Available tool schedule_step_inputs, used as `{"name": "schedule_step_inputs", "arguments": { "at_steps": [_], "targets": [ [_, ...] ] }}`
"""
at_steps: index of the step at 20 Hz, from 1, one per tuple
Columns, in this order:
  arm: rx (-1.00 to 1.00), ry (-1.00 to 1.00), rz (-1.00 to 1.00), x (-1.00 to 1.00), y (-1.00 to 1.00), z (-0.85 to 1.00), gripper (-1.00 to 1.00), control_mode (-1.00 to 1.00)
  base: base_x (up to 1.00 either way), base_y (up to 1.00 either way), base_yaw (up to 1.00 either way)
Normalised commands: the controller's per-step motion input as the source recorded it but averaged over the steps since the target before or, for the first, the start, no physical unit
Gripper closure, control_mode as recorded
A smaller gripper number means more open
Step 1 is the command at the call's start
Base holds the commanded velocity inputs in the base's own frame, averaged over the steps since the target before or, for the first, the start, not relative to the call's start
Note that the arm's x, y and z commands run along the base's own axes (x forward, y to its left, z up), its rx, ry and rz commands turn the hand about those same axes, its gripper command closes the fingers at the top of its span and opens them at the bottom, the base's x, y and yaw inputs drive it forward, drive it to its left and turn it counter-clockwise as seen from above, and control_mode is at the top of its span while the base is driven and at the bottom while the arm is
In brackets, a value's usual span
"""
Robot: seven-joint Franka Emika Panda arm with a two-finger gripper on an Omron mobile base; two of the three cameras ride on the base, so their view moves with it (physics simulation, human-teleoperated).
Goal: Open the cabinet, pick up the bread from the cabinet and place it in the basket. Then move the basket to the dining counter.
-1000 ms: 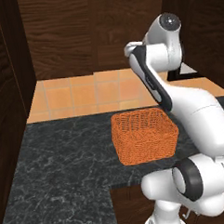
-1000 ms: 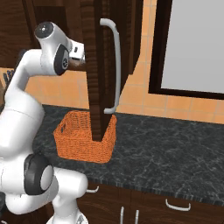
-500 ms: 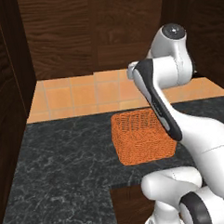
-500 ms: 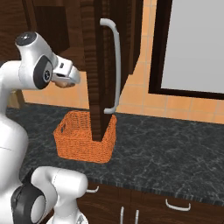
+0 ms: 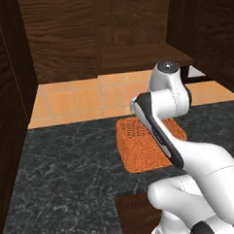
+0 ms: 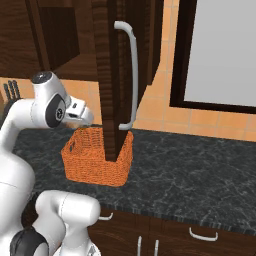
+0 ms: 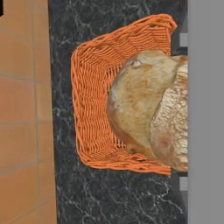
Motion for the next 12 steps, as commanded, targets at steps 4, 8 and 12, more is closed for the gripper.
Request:
{"name": "schedule_step_inputs", "arguments": {
  "at_steps": [4,8,12],
  "targets": [
    [0.0,0.23,0.0,0.21,0.0,-0.9,1.0,-1.0,0.0,0.0,0.0],
    [0.0,0.23,0.0,0.38,-0.09,-0.72,1.0,-1.0,0.0,0.0,0.0],
    [0.0,0.14,0.0,0.44,-0.29,-0.71,1.0,-1.0,0.0,0.0,0.0]
  ]
}}
